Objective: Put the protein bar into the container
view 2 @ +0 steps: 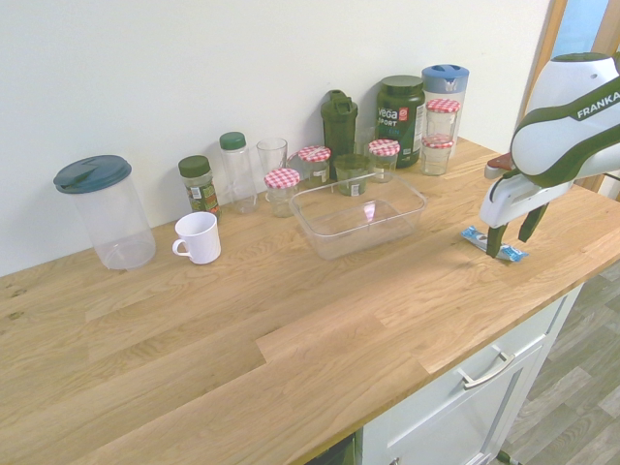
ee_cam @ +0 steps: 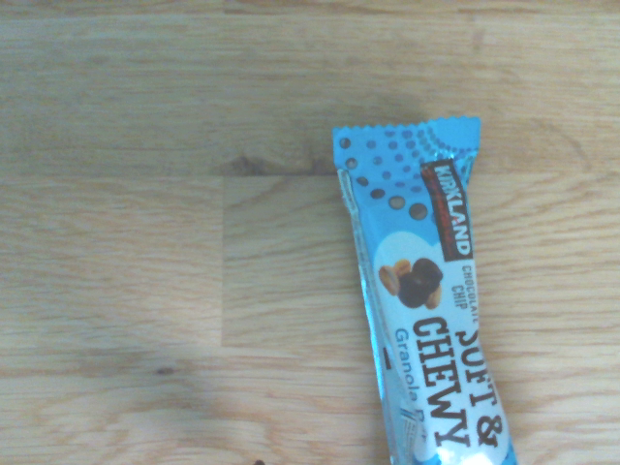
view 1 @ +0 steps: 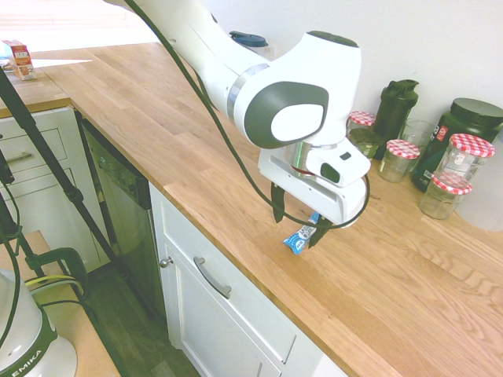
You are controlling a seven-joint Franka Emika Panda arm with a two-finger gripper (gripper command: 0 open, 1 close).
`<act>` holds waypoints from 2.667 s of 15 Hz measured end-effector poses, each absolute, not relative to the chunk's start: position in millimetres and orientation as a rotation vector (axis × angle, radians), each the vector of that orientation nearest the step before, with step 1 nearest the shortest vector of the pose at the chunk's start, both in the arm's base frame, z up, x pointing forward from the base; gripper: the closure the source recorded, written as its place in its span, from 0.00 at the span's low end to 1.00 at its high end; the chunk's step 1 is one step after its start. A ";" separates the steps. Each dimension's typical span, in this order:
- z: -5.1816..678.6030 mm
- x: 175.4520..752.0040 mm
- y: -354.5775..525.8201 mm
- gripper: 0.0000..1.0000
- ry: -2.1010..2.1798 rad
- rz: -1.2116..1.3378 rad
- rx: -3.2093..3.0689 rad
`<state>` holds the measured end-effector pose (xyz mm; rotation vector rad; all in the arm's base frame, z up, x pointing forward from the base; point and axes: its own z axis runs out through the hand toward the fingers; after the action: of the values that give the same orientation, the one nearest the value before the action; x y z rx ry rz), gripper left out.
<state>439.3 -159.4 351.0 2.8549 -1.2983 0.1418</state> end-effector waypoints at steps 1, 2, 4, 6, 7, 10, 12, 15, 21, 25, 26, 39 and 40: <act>349.4 439.7 -161.3 1.00 -1.297 0.138 2.861; 347.5 439.9 -162.4 1.00 -1.292 0.134 2.870; 344.3 440.2 -164.5 1.00 -1.283 0.129 2.878; 342.3 441.3 -165.5 1.00 -1.280 0.139 2.881; 340.8 441.8 -165.6 1.00 -1.277 0.139 2.881; 336.8 443.4 -165.9 1.00 -1.273 0.146 2.882; 335.7 444.4 -164.3 1.00 -1.266 0.147 2.884; 334.4 446.5 -161.0 1.00 -1.255 0.153 2.889; 332.8 450.4 -158.7 1.00 -1.244 0.164 2.893; 350.6 461.3 -154.1 1.00 -1.238 0.220 2.906; 362.8 463.4 -151.7 1.00 -1.244 0.243 2.914; 492.8 541.1 -43.1 1.00 -1.124 0.364 2.982; 488.6 550.9 -38.7 1.00 -1.121 0.358 2.977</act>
<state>550.9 -38.7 488.6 2.9768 -1.1211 0.3581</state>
